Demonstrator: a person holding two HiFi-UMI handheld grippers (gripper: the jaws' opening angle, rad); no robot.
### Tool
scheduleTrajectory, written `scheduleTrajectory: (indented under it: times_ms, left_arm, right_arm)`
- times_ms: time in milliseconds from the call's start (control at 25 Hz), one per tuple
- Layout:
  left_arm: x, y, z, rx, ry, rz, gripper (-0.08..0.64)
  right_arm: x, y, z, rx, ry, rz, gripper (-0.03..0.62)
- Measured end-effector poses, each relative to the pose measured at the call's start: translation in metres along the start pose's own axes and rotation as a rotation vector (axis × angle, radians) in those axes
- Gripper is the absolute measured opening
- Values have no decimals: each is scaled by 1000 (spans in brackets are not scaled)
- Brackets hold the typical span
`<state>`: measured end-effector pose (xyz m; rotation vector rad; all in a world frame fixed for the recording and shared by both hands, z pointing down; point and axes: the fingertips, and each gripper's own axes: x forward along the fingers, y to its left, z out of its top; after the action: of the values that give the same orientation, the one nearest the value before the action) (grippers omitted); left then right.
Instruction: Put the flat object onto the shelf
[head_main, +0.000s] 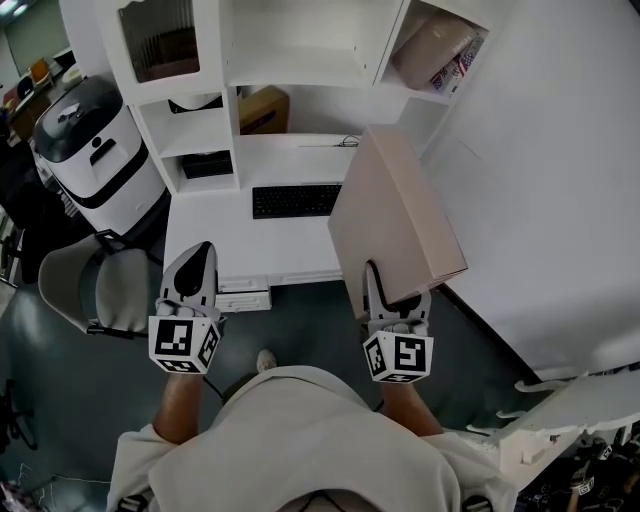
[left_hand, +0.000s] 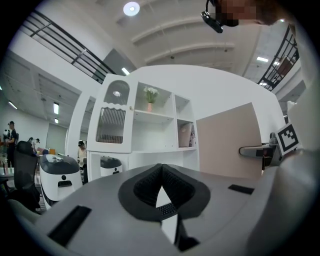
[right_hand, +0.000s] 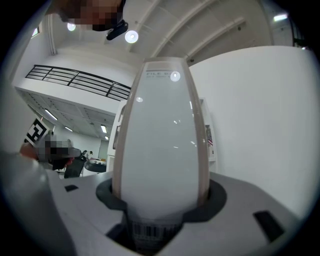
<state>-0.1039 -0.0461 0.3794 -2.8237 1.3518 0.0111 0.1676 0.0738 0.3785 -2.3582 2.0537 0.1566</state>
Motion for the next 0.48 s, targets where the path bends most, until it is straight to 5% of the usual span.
scheduleTrajectory:
  times_ms: [480]
  left_arm:
    - [53,50,-5,-11,9,-48,-8]
  right_arm:
    - [68,16,3,-39,2,-48,273]
